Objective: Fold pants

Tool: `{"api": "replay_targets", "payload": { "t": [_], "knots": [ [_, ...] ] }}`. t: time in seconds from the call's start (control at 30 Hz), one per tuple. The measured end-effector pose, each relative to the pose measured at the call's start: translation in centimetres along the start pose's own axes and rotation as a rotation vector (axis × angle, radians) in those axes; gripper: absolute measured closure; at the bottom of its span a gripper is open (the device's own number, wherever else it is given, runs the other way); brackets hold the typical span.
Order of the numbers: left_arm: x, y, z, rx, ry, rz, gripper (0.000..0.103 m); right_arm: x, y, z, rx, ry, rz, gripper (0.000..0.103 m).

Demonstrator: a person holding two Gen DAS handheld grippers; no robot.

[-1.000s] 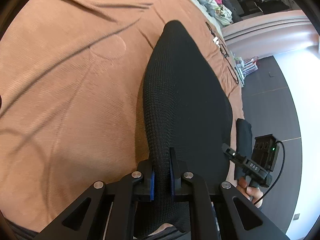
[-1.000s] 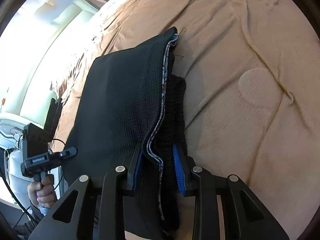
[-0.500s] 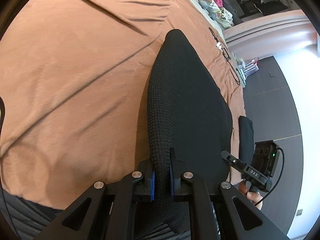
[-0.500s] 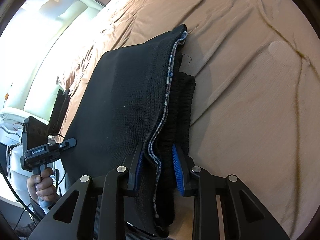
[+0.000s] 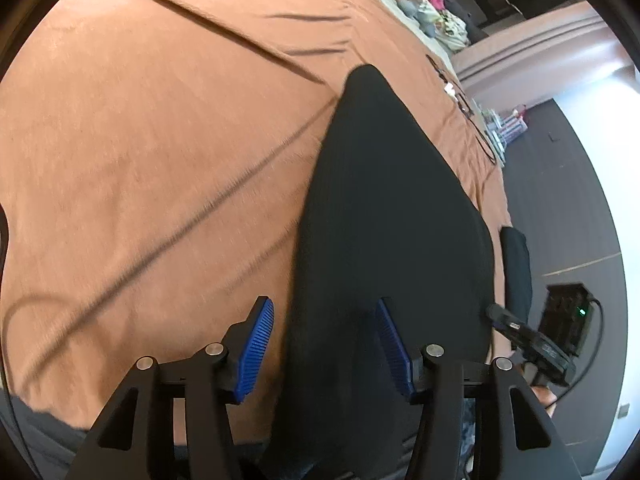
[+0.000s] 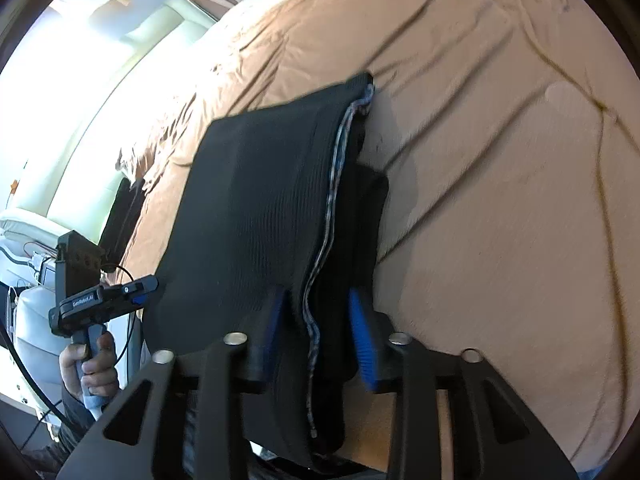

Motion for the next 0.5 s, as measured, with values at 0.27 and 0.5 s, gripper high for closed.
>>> {"api": "replay_targets", "payload": {
  "t": [0.27, 0.5],
  "knots": [
    [-0.6, 3.3, -1.9, 0.013, 0.007, 0.015, 0.047, 2.4, 2.1, -1.5, 0.008, 0.101, -0.101, 0.035],
    [-0.4, 5.5, -3.4, 0.002, -0.014, 0.012, 0.048, 3.7, 3.5, -4.1, -0.016, 0.192, -0.177, 0.035]
  ]
}}
Point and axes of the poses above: each gripper's, at about its wrist camera, not at the fingertips, and z roughly against the way its jaws point, x to its right, y to its top, the point moved 8 cm from there along -z, roughly the way its jaws point, and after that the axes turned 3 degrees about -z, right-handed, at the moved point
